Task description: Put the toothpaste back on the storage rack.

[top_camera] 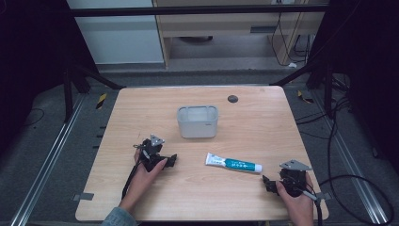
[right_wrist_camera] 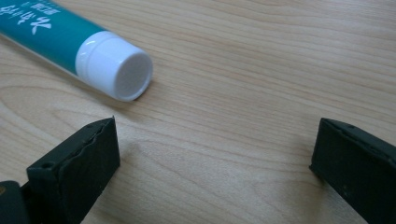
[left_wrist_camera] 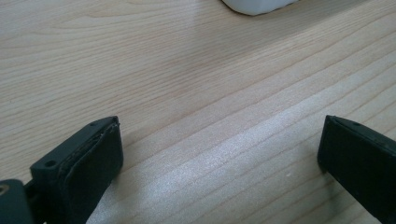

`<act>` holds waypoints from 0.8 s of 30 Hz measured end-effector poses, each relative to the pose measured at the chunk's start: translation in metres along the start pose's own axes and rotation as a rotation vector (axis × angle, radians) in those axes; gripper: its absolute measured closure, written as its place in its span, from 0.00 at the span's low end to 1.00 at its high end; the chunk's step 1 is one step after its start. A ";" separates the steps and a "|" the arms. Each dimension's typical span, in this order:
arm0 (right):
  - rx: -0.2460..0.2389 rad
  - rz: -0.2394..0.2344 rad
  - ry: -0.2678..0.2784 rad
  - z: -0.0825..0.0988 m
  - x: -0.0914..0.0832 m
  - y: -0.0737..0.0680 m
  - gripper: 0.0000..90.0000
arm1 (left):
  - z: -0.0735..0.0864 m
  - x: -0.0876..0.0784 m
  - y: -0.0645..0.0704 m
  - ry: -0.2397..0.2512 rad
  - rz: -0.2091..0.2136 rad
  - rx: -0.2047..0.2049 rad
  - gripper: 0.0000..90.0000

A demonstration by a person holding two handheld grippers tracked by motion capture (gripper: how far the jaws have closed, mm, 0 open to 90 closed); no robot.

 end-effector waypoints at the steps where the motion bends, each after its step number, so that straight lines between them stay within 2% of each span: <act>1: -0.001 -0.002 -0.001 0.000 0.000 0.000 0.01 | 0.000 0.000 0.000 -0.001 -0.001 0.000 0.00; 9: -0.003 -0.011 0.001 0.000 0.001 -0.001 0.02 | 0.000 0.000 0.000 -0.001 0.000 0.000 0.00; 11: -0.008 -0.022 0.004 0.000 0.000 -0.002 0.02 | 0.000 0.000 0.000 -0.001 0.001 0.000 0.00; 12: -0.007 -0.063 0.005 -0.002 -0.001 -0.006 0.08 | 0.000 0.000 0.000 -0.001 0.001 0.000 0.00; 13: -0.007 -0.063 0.005 -0.002 -0.001 -0.006 0.08 | 0.000 0.000 0.000 -0.001 0.001 0.000 0.00; 14: -0.053 -0.059 -0.007 -0.008 -0.005 -0.011 0.07 | 0.000 0.000 0.000 0.000 0.001 -0.002 0.00; 17: -0.146 0.009 -0.024 -0.026 -0.013 -0.019 0.11 | 0.000 0.000 0.000 0.001 0.003 -0.002 0.00; 18: -0.146 0.009 -0.024 -0.026 -0.013 -0.019 0.11 | 0.000 0.000 0.000 0.001 0.003 -0.002 0.00; 19: -0.201 0.015 -0.021 -0.043 -0.019 -0.029 0.12 | 0.000 0.000 0.000 0.001 0.003 -0.002 0.00; 20: -0.222 0.016 -0.022 -0.049 -0.021 -0.032 0.13 | 0.000 0.000 0.000 0.000 0.003 -0.001 0.00; 21: -0.222 0.016 -0.022 -0.049 -0.021 -0.032 0.13 | 0.000 0.000 0.000 0.000 0.003 -0.001 0.00; 22: -0.268 -0.005 -0.030 -0.066 -0.024 -0.045 0.13 | 0.000 0.000 0.000 0.000 0.003 -0.001 0.00; 24: -0.311 -0.035 -0.046 -0.079 -0.024 -0.058 0.15 | 0.000 0.000 0.000 0.001 0.003 -0.002 0.00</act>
Point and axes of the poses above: each handheld gripper's, and its own axes: x roughly forward along the jaws, z roughly out of its underside, y roughly to its right, the point moved 6 cm from there along x, roughly forward along the jaws, and after that the axes turned 11 degrees about -z, right-handed, at the moved point
